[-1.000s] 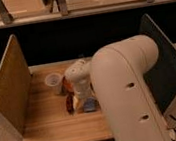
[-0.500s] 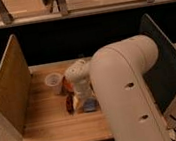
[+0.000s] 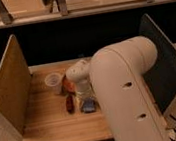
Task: Wipe the white sponge on the table
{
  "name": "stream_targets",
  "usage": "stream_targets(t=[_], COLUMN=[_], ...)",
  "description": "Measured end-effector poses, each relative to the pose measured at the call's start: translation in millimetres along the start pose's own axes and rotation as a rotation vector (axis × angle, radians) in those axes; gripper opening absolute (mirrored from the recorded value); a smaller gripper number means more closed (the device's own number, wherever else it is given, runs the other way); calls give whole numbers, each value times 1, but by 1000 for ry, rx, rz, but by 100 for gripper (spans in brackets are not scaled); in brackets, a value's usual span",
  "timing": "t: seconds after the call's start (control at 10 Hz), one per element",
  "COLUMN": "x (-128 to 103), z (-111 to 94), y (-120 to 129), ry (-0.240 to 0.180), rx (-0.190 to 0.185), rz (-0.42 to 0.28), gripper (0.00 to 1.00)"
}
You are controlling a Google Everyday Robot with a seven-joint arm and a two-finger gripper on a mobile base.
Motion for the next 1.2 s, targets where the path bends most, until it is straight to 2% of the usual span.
stream_targets(t=[0.2, 0.4, 0.5, 0.7, 0.8, 0.9, 1.1, 1.2], x=[-1, -2, -1, 8, 17, 20, 19, 17], z=[1, -3, -5, 0, 6, 7, 8, 6], y=[-3, -2, 0, 6, 9, 8, -3, -11], ry=[-3, -23, -29, -17, 6, 17, 35, 43], rx=[12, 31, 44, 73, 113, 137, 190, 231], rz=[6, 6, -2, -34, -62, -67, -50, -40], gripper=[27, 7, 1, 0, 0, 0, 0, 0])
